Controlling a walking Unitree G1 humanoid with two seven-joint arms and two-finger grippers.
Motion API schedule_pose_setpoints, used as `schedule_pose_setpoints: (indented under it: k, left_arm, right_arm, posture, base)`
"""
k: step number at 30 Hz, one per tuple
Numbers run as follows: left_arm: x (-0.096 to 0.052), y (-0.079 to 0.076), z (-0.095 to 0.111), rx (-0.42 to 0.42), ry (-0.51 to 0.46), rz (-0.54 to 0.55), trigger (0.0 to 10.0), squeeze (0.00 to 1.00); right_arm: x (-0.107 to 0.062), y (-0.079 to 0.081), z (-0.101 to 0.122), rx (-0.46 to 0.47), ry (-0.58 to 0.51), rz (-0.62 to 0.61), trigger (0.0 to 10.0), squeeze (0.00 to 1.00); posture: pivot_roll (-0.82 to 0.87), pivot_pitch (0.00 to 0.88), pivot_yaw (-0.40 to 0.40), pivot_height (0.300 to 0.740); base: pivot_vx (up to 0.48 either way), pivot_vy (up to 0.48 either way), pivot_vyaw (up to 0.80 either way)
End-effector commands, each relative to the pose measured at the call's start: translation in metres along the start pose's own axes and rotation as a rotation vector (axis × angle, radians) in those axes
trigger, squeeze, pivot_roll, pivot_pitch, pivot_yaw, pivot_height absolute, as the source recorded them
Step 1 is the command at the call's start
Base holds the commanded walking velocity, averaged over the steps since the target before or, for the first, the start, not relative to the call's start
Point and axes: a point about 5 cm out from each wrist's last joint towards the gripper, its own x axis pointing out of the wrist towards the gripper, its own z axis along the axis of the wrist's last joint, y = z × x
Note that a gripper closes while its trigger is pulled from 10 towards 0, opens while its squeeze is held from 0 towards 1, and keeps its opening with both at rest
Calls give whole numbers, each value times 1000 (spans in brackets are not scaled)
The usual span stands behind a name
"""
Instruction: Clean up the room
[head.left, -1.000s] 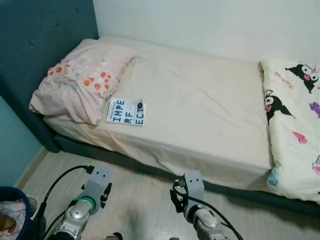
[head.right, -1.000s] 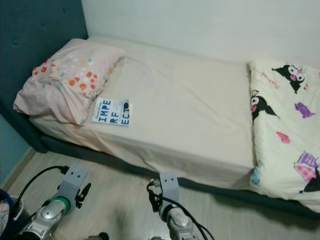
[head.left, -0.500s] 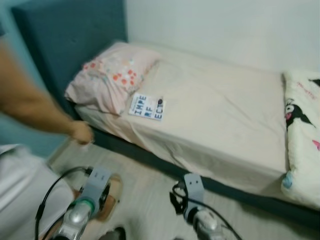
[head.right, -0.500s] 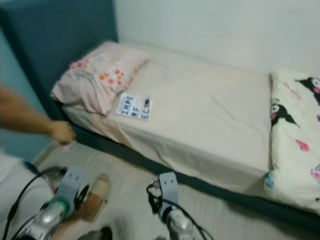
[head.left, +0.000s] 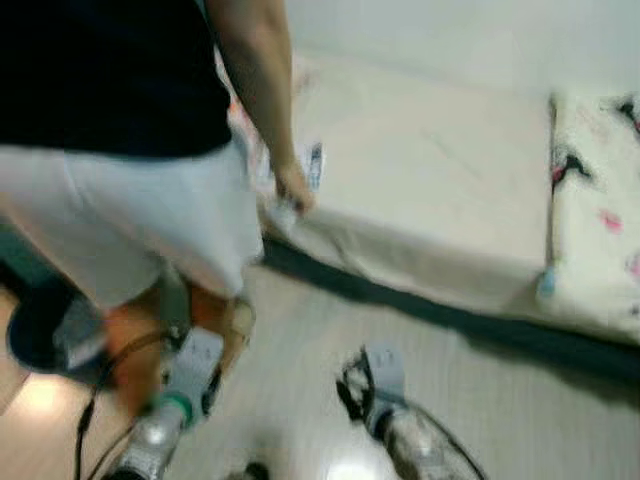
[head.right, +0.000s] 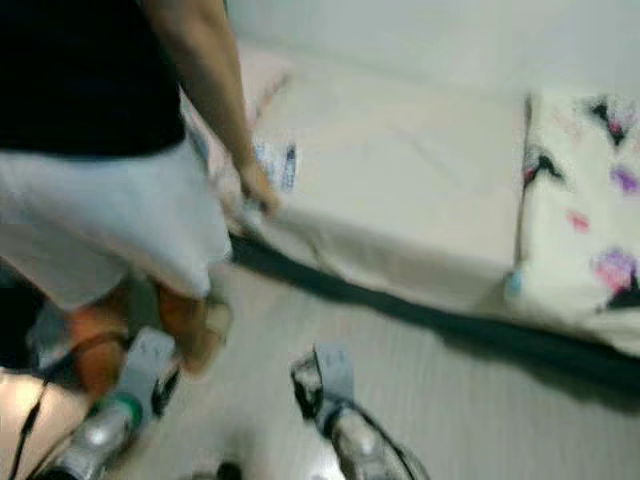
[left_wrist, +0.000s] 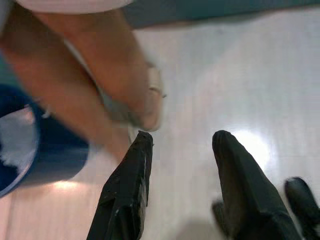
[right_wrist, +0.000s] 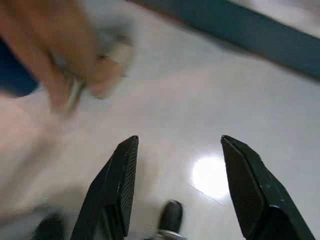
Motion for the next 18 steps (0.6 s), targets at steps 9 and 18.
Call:
schedule_pose_setpoints:
  k: [9,18]
  left_arm:
    - [-2,1,-4,16,12,-6,10000,0]
    - [-1,0,-3,24,5,-11,10000,0]
  right_arm:
    - [-1,7,-6,7,25,19,10000,0]
    - [0,8,-5,9,23,21,10000,0]
  posture:
    - [23,26,19,740]
    - [26,28,19,740]
  base:
    - [0,0,0]
    - [0,0,0]
